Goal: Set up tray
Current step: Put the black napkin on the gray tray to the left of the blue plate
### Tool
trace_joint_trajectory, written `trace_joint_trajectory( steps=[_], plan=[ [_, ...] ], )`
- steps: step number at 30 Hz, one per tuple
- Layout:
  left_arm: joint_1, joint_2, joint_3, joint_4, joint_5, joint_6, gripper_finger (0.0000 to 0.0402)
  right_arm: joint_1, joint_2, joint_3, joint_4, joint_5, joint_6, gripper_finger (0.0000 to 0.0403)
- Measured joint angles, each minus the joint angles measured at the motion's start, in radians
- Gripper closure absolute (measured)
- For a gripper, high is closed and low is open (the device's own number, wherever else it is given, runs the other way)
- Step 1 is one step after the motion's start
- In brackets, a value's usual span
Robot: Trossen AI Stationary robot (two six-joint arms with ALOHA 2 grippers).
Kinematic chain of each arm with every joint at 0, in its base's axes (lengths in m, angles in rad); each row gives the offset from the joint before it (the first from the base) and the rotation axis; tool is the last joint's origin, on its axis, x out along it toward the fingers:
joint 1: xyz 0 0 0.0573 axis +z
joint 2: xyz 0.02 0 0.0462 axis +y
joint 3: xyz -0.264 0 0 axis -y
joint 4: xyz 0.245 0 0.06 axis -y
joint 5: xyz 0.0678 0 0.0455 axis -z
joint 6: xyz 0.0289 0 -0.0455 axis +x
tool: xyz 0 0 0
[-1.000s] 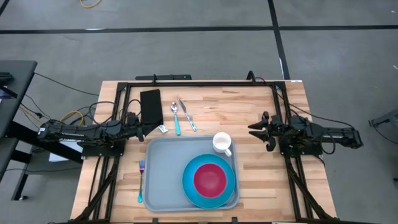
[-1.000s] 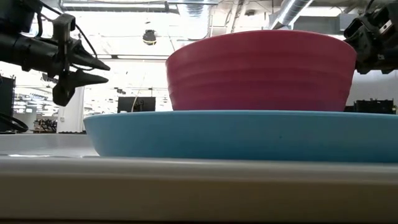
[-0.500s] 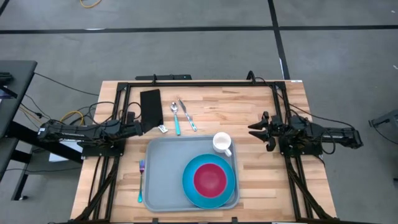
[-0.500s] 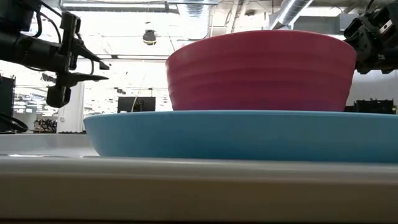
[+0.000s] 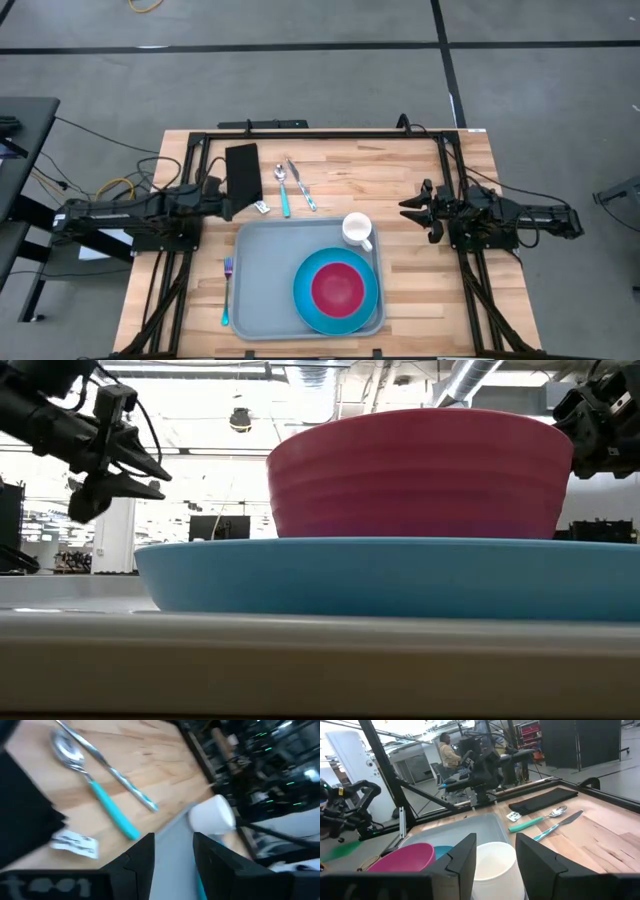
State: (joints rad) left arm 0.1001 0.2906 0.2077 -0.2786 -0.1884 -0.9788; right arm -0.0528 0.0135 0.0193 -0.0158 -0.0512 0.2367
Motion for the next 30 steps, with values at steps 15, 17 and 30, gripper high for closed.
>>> trace_joint_trajectory(
  steps=[15,17,30],
  plan=[
    [0.178,0.638,0.414,-0.428,0.114,0.442,0.0279,0.0,0.0,0.0,0.0,0.0,0.0,0.0274],
    [0.185,0.759,0.469,-0.475,0.122,0.527,0.0279,0.0,0.0,0.0,0.0,0.0,0.0,0.0274],
    [0.193,1.193,0.711,-0.587,-0.009,0.869,0.0279,0.0,0.0,0.0,0.0,0.0,0.0,0.0274]
  ],
)
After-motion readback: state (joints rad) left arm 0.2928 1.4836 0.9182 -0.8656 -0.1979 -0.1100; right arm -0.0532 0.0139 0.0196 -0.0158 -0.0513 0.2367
